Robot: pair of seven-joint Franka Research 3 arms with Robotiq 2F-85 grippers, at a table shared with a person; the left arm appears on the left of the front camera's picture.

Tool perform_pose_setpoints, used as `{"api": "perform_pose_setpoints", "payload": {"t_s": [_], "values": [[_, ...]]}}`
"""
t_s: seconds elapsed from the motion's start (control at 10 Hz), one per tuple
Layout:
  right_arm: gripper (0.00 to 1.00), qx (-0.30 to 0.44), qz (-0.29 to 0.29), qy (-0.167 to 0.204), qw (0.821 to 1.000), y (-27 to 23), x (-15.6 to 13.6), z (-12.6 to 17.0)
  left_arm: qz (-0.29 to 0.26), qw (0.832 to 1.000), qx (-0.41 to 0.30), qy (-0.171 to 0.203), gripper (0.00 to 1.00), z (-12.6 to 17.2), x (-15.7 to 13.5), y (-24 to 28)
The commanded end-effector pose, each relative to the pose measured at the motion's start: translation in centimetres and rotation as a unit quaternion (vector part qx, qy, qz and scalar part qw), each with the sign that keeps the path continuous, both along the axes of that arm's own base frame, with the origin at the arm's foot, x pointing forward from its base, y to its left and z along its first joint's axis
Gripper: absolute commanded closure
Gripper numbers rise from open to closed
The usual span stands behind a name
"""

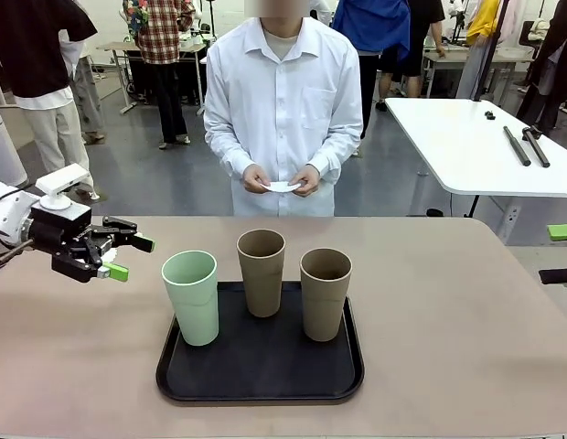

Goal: Place coasters on the table and set cups on them.
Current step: Pick up one Reusable plastic cup and place it on a coaster set by the human.

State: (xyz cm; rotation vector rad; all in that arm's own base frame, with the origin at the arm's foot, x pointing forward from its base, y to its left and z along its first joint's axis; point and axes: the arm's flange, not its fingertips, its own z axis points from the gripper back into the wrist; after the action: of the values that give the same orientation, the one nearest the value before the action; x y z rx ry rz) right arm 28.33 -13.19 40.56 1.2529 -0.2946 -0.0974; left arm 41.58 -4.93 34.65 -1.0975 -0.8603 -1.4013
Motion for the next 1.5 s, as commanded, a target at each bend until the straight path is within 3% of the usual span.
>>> {"api": "perform_pose_setpoints", "payload": {"t_s": [0.0, 0.3, 0.4, 1.0, 1.4], "values": [[0.0, 0.006, -0.001, -0.001, 1.0, 0.0, 0.1, 0.0, 0.032, 0.999, 0.017, -0.009, 0.0, -0.1, 0.2, 0.0], [0.0, 0.006, -0.001, -0.001, 1.0, 0.0, 0.1, 0.0, 0.02, 0.998, 0.057, -0.006, 0.0, -0.4, 0.3, 0.1], [0.0, 0.006, -0.001, -0.001, 1.0, 0.0, 0.1, 0.0, 0.022, 0.999, 0.029, -0.01, 0.0, -0.4, 0.6, 0.6], [0.0, 0.006, -0.001, -0.001, 1.0, 0.0, 0.1, 0.0, 0.023, 0.999, 0.035, -0.009, 0.0, -0.5, 0.6, 0.6], [0.0, 0.006, -0.001, -0.001, 1.0, 0.0, 0.1, 0.0, 0.012, 0.998, -0.057, 0.002, 0.0, -4.4, 0.3, -0.2]]}}
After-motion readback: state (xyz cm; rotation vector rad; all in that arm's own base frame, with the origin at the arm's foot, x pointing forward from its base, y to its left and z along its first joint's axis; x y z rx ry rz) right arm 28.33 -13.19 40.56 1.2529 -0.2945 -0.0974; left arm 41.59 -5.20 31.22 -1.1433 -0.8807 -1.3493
